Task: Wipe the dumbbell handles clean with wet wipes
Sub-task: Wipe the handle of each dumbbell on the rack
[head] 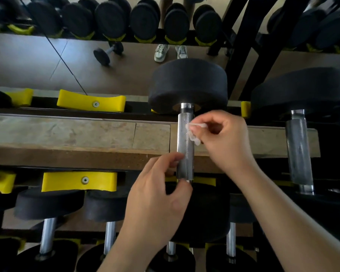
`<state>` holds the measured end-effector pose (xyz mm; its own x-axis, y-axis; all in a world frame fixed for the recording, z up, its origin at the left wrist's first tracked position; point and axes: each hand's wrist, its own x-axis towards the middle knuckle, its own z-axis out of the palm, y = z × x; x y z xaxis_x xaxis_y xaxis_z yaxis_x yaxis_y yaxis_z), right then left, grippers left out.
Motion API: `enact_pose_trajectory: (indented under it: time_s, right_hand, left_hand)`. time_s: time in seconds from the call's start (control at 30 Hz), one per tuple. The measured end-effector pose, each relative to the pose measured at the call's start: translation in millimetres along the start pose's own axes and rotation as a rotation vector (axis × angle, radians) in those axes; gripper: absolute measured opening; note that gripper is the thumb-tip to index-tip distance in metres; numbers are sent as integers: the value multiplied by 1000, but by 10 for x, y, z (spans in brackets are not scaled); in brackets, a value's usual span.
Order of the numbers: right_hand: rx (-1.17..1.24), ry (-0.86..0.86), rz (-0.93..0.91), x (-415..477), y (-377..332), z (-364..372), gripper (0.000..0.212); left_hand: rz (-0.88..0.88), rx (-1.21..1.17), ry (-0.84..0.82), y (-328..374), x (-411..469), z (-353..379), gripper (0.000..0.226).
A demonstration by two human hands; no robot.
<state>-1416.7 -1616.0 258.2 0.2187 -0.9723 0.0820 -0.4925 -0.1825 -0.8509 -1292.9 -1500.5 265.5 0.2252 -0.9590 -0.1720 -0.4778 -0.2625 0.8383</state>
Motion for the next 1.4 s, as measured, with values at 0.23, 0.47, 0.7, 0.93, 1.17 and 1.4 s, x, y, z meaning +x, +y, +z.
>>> enact_pose_trajectory:
  time_s: [0.23, 0.47, 0.7, 0.93, 1.17, 1.4]
  right_hand:
    - [10, -102, 18, -66, -44, -10, 7]
    - [201, -202, 221, -274, -112, 13, 7]
    - [361, -330, 320, -183, -83, -126, 24]
    - [401, 34, 335, -38, -30, 20, 5]
    - [318, -15, 210, -119, -19, -1, 13]
    - [128, -10, 124, -6, -18, -4, 12]
  left_hand:
    - [-122, -202, -173, -50, 453, -157, 29]
    - [81, -220, -101, 37, 515, -197, 33]
    - [53, -275, 14, -97, 667, -86, 19]
    - [188, -59, 188, -30, 694, -161, 10]
    - [229, 10, 297, 91, 837, 49, 13]
    - [380, 51, 281, 9, 938, -2, 10]
